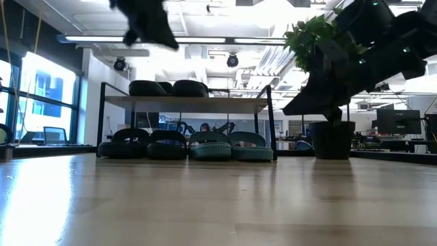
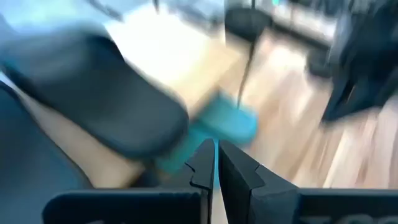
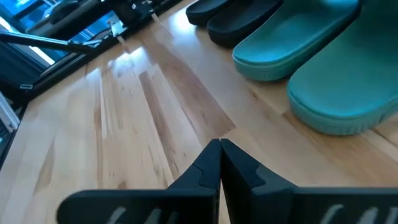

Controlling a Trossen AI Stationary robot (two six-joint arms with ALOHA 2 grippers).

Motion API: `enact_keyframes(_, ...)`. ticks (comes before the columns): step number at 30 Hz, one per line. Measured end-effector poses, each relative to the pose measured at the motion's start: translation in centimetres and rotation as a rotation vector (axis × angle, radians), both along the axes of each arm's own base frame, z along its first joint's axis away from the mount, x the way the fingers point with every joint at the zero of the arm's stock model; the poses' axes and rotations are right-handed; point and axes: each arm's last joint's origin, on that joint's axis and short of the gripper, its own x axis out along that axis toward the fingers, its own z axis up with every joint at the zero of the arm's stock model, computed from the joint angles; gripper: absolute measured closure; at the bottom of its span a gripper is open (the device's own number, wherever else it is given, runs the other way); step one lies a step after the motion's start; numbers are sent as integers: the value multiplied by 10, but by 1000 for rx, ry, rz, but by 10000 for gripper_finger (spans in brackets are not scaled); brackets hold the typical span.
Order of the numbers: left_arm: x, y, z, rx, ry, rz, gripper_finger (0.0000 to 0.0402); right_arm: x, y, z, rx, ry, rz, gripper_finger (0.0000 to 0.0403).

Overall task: Pick and place slides into the shelf
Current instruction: Adjust the black slides

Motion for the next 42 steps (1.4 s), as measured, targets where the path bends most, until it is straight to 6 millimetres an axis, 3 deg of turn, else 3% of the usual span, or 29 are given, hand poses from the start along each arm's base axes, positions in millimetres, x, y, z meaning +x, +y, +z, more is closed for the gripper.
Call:
enact_keyframes(5,-32,7,52,153,-114,224,390,5,-6,5,2,1,13,403)
enact_keyframes(8,-46,22,71,233,-43,337,390,8,-8,9,-5,-10,24,403)
enact_keyframes(11,-58,43,75,226,68,401,390,13,-8,16,-8,-24,42,403)
enact_keyframes(18,-76,95,55,46,171,492,390,23,-5,28,-12,-14,69,403)
enact_keyframes(26,-82,130,32,-98,218,578,390,28,4,36,31,-15,115,403)
enact_keyframes(33,-77,147,11,-229,243,562,390,27,4,34,58,1,116,403)
enact_keyframes(42,-71,155,5,-244,222,564,390,27,4,34,72,10,126,403)
